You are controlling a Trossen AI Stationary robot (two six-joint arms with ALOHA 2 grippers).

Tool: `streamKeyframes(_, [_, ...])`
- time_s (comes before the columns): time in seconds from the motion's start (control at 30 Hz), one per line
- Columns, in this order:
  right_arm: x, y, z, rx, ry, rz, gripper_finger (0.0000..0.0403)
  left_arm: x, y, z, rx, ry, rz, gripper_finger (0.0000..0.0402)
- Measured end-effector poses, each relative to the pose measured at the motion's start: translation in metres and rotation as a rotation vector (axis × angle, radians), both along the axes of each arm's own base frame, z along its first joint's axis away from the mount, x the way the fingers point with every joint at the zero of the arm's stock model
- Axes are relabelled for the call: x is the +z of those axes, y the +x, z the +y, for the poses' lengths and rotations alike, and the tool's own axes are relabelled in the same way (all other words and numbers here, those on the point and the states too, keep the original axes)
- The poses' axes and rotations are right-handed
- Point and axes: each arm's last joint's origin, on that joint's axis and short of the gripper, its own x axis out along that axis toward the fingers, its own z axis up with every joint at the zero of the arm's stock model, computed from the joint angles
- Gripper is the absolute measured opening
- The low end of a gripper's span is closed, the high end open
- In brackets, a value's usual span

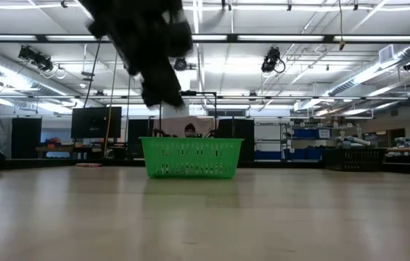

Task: Sort crayons
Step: Put the white crayon into the green basket

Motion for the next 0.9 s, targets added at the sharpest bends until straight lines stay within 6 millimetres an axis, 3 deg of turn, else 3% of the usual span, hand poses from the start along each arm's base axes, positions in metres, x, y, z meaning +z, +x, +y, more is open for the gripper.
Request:
streamKeyframes(0.13, [0.0, 0.0, 0.0, -0.006, -0.001, 0.006, 0.0147, 0.041, -0.035, -0.059, -0.191, 0.0, 0.005, 0.0149])
streamKeyframes(0.27, [-0.001, 0.0, 0.0, -0.005, -0.001, 0.007, 0.0147, 0.056, -0.083, -0.114, -0.268, 0.084, 0.076, 0.0144])
streamKeyframes(0.47, [0.0, 0.001, 0.0, 0.022, 0.027, -0.024, 0.0147, 0.031, -0.15, -0.172, -0.268, 0.241, 0.265, 0.0144])
streamKeyframes(0.6, [0.0, 0.002, -0.002, 0.054, 0.021, -0.04, 0.0147, 0.006, -0.181, -0.192, -0.313, 0.295, 0.325, 0.0148])
streamKeyframes(0.73, [0.0, 0.003, -0.007, 0.052, 0.053, -0.064, 0.0147, -0.009, -0.194, -0.203, -0.312, 0.309, 0.364, 0.0162])
streamKeyframes(0.9, [-0.001, 0.005, -0.012, 0.038, 0.066, -0.07, 0.0147, -0.021, -0.182, -0.23, -0.324, 0.19, 0.268, 0.0179])
